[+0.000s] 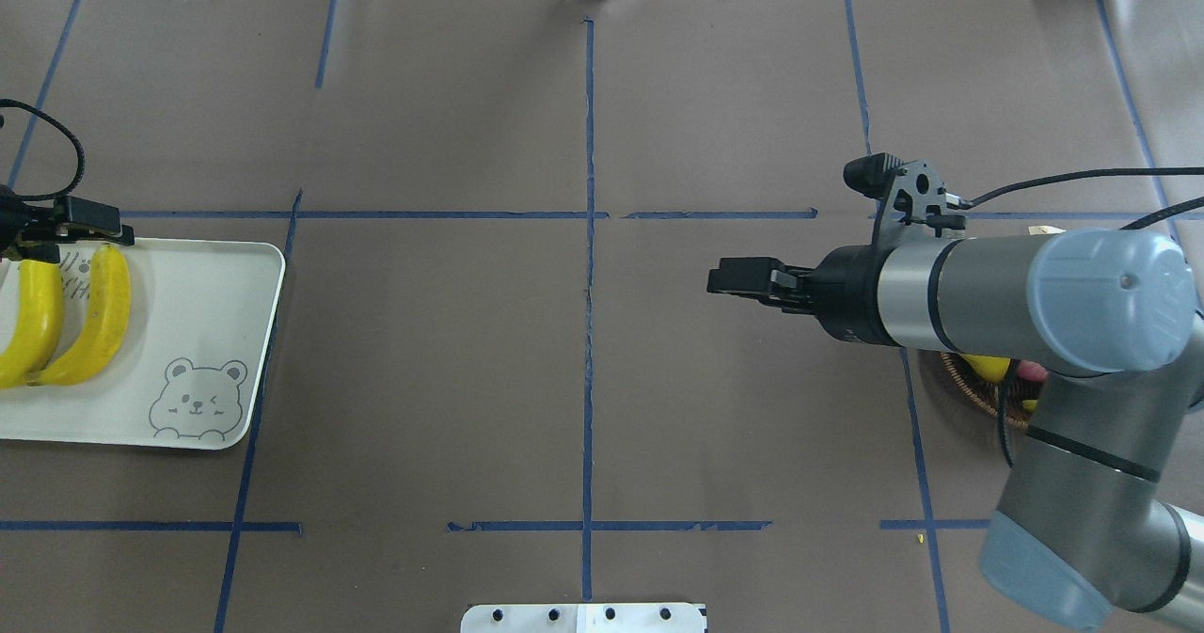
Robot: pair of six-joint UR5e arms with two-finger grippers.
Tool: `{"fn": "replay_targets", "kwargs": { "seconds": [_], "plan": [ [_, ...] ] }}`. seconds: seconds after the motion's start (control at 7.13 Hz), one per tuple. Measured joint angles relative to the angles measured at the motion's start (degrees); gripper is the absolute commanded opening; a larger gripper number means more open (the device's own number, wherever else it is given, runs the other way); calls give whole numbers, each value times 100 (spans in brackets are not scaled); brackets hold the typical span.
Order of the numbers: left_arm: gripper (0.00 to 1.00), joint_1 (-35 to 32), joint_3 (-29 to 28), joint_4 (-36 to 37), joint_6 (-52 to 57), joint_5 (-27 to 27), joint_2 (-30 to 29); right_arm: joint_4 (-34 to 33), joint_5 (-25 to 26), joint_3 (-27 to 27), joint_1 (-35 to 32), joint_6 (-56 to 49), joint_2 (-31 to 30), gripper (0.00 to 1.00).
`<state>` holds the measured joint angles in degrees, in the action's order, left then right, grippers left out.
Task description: Transfer all bananas from basket to plate
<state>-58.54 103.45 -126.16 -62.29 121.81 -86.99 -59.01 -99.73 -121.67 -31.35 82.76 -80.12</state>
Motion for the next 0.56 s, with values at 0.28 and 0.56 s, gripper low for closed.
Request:
{"fn": "replay_targets", "kwargs": {
  "seconds": [0.28, 0.56],
  "plan": [
    [100, 100, 229, 5, -117, 4, -108, 428, 5, -158, -166, -368, -913, 100],
    [100, 528, 349, 17, -591, -36, -478, 1661, -128, 23, -399, -490, -1918, 100]
  ]
}}
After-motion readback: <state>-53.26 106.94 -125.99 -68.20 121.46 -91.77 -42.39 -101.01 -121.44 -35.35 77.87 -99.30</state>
